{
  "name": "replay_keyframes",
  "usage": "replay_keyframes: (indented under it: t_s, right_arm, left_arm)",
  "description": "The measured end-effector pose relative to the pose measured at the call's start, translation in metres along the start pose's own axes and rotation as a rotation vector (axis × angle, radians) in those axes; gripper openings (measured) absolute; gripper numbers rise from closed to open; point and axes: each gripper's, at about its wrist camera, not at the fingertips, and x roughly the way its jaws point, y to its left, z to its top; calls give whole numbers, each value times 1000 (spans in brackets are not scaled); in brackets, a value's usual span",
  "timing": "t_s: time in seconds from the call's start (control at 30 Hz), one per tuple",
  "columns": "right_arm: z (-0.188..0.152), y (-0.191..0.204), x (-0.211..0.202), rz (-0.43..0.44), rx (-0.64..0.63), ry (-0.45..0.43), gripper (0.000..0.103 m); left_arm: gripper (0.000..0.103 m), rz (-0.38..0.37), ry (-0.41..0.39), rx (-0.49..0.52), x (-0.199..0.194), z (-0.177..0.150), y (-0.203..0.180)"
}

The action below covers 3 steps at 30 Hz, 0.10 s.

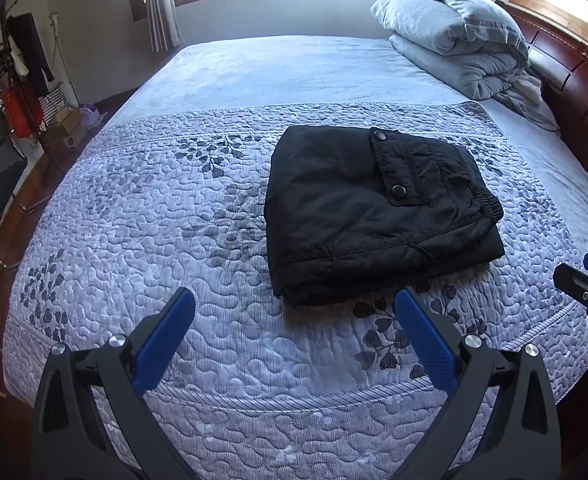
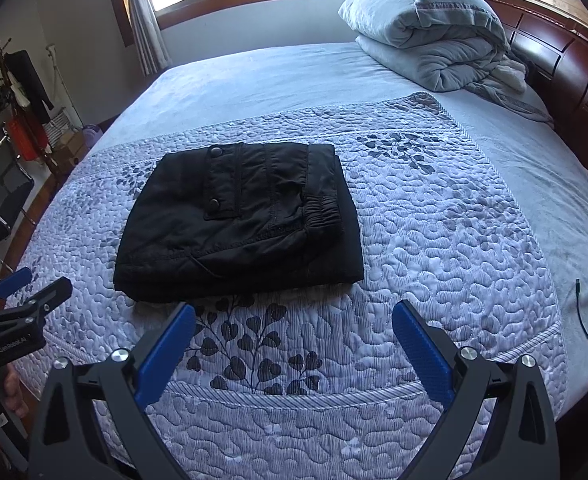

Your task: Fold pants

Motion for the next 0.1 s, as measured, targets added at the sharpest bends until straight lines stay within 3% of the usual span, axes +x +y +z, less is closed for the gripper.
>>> replay_keyframes:
  t_s: [0.1]
  right_arm:
    - [-2,0,1,0,0,3,99]
  left_arm:
    - [100,5,-5,3,-1,-1,-1]
